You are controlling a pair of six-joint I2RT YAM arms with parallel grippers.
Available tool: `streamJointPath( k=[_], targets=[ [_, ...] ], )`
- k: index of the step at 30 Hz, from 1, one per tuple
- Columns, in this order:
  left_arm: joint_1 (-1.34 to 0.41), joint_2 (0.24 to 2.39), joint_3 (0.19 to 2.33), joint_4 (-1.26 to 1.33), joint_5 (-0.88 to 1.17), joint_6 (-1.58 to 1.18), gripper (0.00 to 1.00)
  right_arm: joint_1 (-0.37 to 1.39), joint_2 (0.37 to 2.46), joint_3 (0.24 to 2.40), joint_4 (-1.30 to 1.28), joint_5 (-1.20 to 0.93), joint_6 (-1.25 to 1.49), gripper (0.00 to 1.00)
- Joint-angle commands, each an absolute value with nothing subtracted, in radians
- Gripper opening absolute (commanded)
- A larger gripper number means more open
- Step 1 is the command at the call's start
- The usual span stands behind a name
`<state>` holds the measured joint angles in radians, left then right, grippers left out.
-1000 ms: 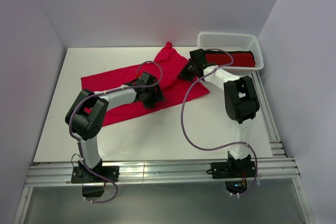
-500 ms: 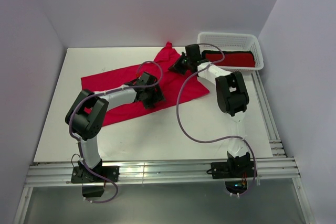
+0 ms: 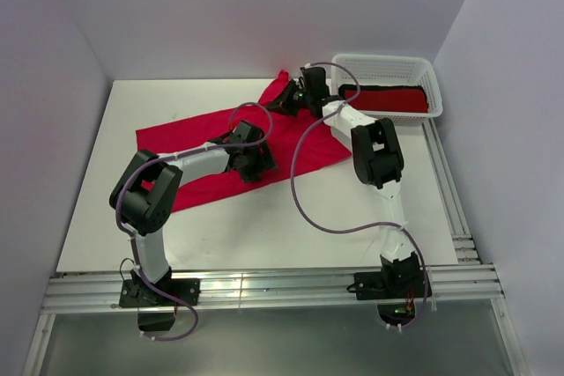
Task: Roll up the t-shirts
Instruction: Fold the tshirt
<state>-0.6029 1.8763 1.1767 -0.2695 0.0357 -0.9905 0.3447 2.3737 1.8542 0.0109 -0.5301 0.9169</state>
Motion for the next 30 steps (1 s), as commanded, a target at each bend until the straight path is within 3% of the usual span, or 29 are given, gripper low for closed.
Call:
streamJointPath(
  k=[1, 2, 4, 8, 12, 18, 21, 24, 30],
  targets=[
    [-0.611, 1.91, 1.151, -0.353, 0.012, -0.997, 0.72, 0.353, 2.404, 1.953, 0.061, -0.638, 0.861, 0.12],
    [-0.612, 1.91, 1.15, -0.353, 0.012, -0.999, 0.72, 0.353, 2.411, 1.966, 0.058, -0.649, 0.858, 0.21],
    [-0.615, 1.913, 1.152, -0.354, 0.015, -1.002, 0.72, 0.354, 2.431, 2.014, 0.011, -0.661, 0.824, 0.53],
    [-0.624, 1.892, 1.154, -0.36, 0.012, -1.011, 0.72, 0.338, 2.366, 1.951, 0.028, -0.658, 0.81, 0.55],
    [-0.614, 1.836, 1.216, -0.455, 0.011, -0.996, 0.73, 0.29, 2.139, 1.823, -0.073, -0.573, 0.746, 0.55],
    [-0.537, 1.721, 1.393, -0.673, 0.029, -0.953, 0.79, 0.21, 1.654, 1.329, -0.198, -0.342, 0.683, 0.67],
    [-0.441, 1.597, 1.275, -0.718, 0.081, -0.951, 0.82, 0.147, 1.462, 0.998, -0.17, -0.334, 0.726, 0.7],
    [-0.315, 1.429, 1.095, -0.755, 0.097, -0.948, 0.84, 0.106, 1.349, 0.831, -0.187, -0.298, 0.742, 0.74],
    [-0.042, 1.134, 0.761, -0.79, 0.167, -0.914, 0.84, 0.058, 1.313, 0.677, -0.077, -0.278, 0.811, 0.8]
  ],
)
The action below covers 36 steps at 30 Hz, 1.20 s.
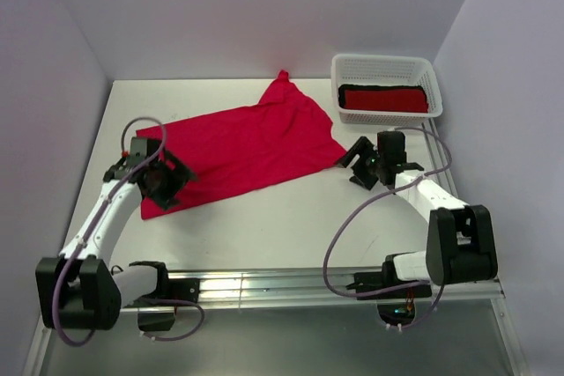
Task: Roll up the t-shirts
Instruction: Fold the tshirt
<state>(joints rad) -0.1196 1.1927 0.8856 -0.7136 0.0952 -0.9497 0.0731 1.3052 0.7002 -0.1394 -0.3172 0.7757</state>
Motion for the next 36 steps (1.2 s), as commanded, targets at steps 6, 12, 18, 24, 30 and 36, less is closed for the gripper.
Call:
streamJointPath(
  k=[6, 12, 18, 24, 30, 36],
  targets=[
    [0.127, 1.039, 0.626, -0.779, 0.23, -0.882, 0.84, 0.06, 1.463, 0.679, 0.064, -0.238, 0.839, 0.81],
    [0.248, 1.043, 0.63, -0.785, 0.233, -0.842, 0.84, 0.061, 1.578, 0.689, 0.17, -0.203, 0.876, 0.78],
    [0.353, 1.077, 0.627, -0.716, 0.239, -0.877, 0.83, 0.06, 1.623, 0.673, 0.264, -0.16, 0.931, 0.67],
    [0.362, 1.141, 0.626, -0.646, 0.175, -0.945, 0.8, 0.058, 1.621, 0.699, 0.245, -0.092, 0.98, 0.51],
    [0.362, 1.21, 0.601, -0.588, 0.109, -1.0, 0.74, 0.06, 1.655, 0.751, 0.23, -0.09, 0.97, 0.31],
    [0.362, 1.296, 0.587, -0.515, 0.034, -1.034, 0.58, 0.06, 1.664, 0.778, 0.204, -0.101, 0.943, 0.0]
  ],
)
